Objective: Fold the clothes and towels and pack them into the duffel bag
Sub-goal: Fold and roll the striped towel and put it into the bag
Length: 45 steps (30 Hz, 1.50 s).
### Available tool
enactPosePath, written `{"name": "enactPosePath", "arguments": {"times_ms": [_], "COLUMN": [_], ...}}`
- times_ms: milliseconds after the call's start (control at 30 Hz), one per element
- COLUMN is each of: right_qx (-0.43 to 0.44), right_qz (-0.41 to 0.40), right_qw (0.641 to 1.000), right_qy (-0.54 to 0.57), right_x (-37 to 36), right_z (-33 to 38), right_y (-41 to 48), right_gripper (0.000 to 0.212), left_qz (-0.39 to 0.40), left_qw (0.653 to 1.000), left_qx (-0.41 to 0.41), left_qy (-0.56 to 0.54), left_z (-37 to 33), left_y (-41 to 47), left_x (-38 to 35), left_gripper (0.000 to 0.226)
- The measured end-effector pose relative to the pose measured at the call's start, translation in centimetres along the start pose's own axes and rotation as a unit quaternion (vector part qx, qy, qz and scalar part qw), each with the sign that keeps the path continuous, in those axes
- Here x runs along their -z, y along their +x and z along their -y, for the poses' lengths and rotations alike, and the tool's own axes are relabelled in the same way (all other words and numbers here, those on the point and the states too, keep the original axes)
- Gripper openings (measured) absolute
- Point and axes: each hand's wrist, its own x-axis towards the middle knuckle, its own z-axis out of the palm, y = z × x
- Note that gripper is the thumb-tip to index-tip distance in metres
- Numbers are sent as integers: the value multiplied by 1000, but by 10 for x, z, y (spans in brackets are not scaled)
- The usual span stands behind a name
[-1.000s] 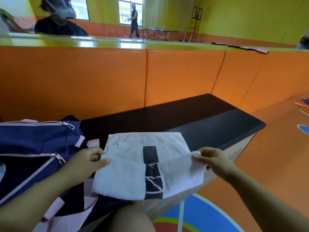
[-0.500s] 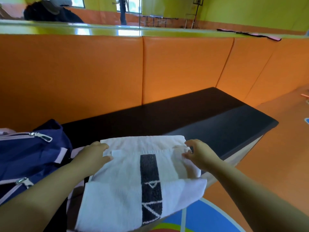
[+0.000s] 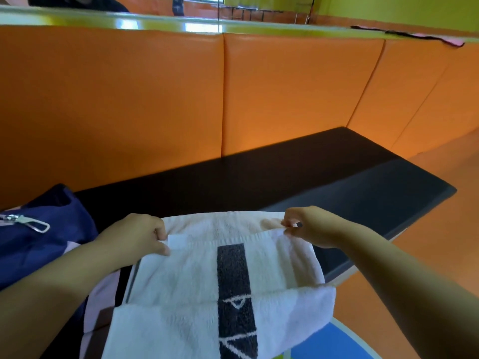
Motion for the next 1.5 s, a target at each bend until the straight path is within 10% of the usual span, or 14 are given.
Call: {"name": "enactPosePath", "arguments": {"times_ms": [300,1500], "right_qx": [-8,-42], "right_qz": [58,-139], "right_qw": [998,989], "right_qy": [23,3], "right_x": [23,11], "right_z": [-1,4], "right_y": [11,14], "right_gripper": [6,18], "left_qz": [21,16], "left_qw": [996,989], "left_qx": [-20,-21], "left_qy": [-84,-146], "left_z": [12,11], "left_y": [18,54], "left_x": [9,0], "left_gripper": [21,16]}}
